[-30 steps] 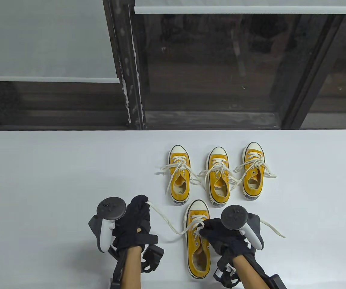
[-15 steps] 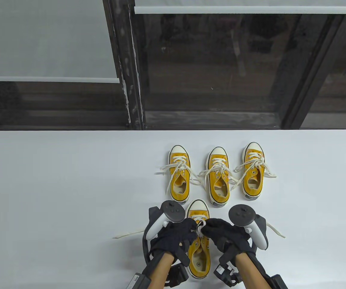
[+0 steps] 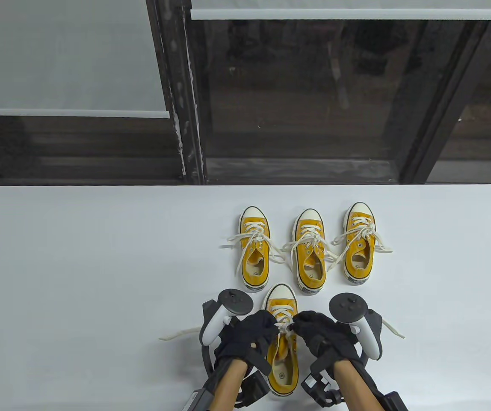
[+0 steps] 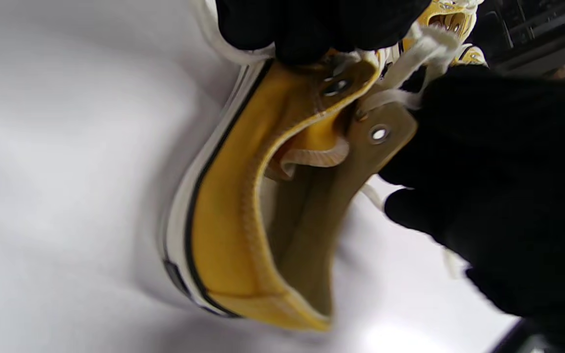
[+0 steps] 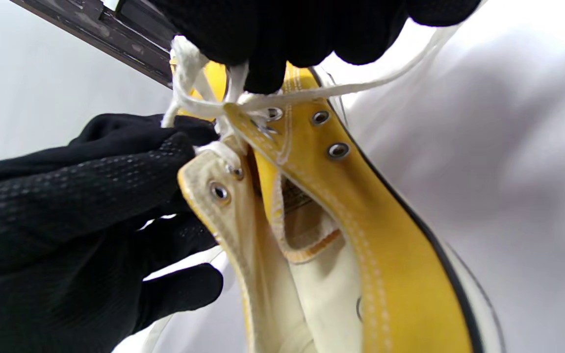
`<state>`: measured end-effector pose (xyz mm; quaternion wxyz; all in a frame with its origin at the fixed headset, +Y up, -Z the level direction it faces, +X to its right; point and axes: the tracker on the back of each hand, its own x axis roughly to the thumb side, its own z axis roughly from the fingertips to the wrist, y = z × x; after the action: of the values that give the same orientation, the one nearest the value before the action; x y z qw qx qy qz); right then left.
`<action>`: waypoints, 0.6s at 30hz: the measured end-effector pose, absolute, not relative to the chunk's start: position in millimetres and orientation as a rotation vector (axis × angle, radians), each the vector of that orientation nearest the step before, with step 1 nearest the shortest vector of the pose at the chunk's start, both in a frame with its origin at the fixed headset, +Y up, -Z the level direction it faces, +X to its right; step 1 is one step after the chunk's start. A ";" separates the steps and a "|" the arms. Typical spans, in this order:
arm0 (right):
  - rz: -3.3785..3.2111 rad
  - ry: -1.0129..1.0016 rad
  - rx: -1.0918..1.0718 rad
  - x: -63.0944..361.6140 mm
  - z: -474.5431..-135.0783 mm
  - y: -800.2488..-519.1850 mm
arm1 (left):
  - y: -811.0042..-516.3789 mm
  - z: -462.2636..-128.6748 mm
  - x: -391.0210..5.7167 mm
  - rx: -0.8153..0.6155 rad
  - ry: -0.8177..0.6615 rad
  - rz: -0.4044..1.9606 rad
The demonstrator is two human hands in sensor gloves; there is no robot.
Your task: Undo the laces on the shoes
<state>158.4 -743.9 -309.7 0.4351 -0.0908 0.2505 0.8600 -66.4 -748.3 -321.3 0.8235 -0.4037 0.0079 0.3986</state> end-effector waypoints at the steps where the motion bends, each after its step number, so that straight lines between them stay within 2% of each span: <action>1: 2.161 0.624 -0.206 157.9 -310.1 -743.0 | -746.5 -321.4 -66.2 -0.842 0.015 0.817; 6: 2.052 0.722 -0.007 154.0 -313.0 -741.9 | -739.8 -319.7 -60.3 -0.798 -0.005 0.730; 8: 2.050 0.736 -0.023 151.7 -312.4 -743.3 | -738.8 -319.3 -60.5 -0.788 -0.008 0.723; 11: 2.217 0.605 -0.092 153.8 -311.8 -739.2 | -741.0 -320.0 -62.7 -0.803 0.002 0.757; 14: 2.163 0.595 -0.063 155.8 -312.1 -735.6 | -741.9 -319.5 -63.4 -0.817 0.019 0.774; 18: 2.182 0.600 -0.012 152.6 -311.5 -732.3 | -724.6 -316.0 -54.6 -0.703 -0.039 0.615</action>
<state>152.6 -732.3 -311.5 0.4254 -0.0048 0.2399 0.8726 -54.6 -724.6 -316.0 0.8926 -0.3390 -0.0186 0.2965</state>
